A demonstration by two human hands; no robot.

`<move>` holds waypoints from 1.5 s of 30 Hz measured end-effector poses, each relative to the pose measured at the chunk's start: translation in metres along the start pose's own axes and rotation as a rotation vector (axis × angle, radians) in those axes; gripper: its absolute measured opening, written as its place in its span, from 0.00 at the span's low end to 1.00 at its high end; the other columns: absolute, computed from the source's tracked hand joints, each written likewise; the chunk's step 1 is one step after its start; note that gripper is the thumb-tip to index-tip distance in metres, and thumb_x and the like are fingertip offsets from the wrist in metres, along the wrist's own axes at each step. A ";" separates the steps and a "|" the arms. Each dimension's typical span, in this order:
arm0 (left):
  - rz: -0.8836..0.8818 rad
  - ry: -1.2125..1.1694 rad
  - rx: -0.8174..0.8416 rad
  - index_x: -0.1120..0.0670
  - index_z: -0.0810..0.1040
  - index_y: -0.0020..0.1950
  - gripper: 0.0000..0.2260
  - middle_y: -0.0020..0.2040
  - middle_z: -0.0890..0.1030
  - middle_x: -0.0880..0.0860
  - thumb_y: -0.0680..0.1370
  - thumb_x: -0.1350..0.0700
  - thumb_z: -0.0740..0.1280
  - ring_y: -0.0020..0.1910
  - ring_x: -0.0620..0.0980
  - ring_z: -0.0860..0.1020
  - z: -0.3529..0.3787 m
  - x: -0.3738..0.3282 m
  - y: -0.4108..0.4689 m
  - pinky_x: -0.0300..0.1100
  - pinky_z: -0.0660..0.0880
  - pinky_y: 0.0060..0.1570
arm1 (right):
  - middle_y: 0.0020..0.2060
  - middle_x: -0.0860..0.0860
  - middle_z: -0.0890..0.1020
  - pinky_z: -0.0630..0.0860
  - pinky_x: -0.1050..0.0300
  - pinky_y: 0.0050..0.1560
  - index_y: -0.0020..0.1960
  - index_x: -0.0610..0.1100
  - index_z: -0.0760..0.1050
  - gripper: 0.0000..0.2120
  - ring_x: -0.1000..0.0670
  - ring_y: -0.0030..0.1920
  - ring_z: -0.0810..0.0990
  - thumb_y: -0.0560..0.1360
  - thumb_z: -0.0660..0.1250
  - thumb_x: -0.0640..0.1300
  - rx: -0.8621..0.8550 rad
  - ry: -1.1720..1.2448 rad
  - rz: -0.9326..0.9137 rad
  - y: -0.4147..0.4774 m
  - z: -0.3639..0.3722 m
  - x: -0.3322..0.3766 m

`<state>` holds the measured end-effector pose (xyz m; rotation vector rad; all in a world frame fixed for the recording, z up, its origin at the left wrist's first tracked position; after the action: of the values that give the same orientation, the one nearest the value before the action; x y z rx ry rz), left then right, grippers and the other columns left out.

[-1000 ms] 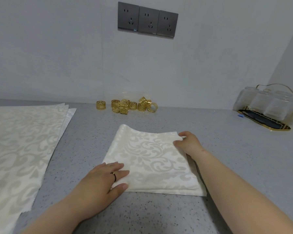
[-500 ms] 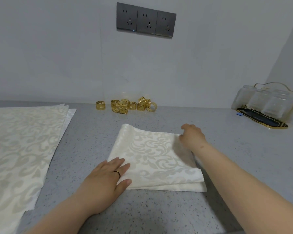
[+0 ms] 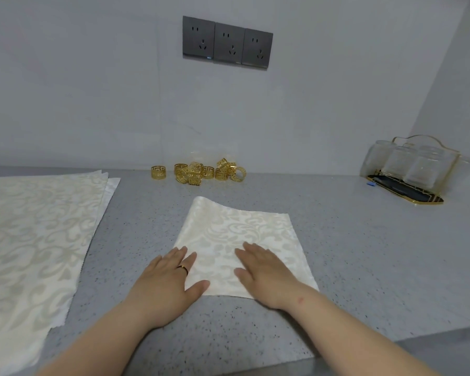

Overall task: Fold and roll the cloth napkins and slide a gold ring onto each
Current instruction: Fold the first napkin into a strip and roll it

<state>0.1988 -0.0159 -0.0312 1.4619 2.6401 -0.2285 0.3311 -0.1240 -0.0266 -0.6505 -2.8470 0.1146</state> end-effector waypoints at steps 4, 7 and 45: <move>0.010 0.046 0.005 0.50 0.43 0.76 0.70 0.77 0.43 0.49 0.36 0.28 0.16 0.75 0.45 0.44 -0.001 -0.005 -0.011 0.40 0.39 0.71 | 0.76 0.51 0.44 0.39 0.60 0.72 0.76 0.48 0.44 0.24 0.53 0.75 0.43 0.82 0.44 0.52 -0.001 -0.031 0.087 -0.011 -0.010 -0.044; 0.056 0.132 0.022 0.49 0.46 0.76 0.70 0.77 0.47 0.50 0.36 0.30 0.14 0.75 0.47 0.48 -0.003 -0.019 -0.030 0.40 0.42 0.72 | 0.76 0.52 0.46 0.41 0.60 0.72 0.75 0.49 0.45 0.23 0.54 0.75 0.44 0.82 0.45 0.49 0.018 -0.012 0.080 -0.013 -0.015 -0.058; 0.469 0.197 -0.185 0.45 0.77 0.60 0.20 0.54 0.80 0.44 0.73 0.48 0.54 0.52 0.43 0.78 -0.016 -0.081 -0.025 0.33 0.74 0.50 | 0.76 0.50 0.46 0.41 0.51 0.73 0.76 0.47 0.46 0.23 0.51 0.75 0.44 0.81 0.43 0.47 -0.078 0.032 0.292 -0.007 -0.010 -0.055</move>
<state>0.2198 -0.0931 0.0002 2.0585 2.2776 0.2071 0.3786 -0.1535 -0.0266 -1.0709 -2.7190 0.0382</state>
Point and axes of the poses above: each hand's wrist, its own y-axis towards the middle knuckle, its own z-axis out of the palm, x = y × z, the point moved 4 cm from there along y, towards the middle knuckle
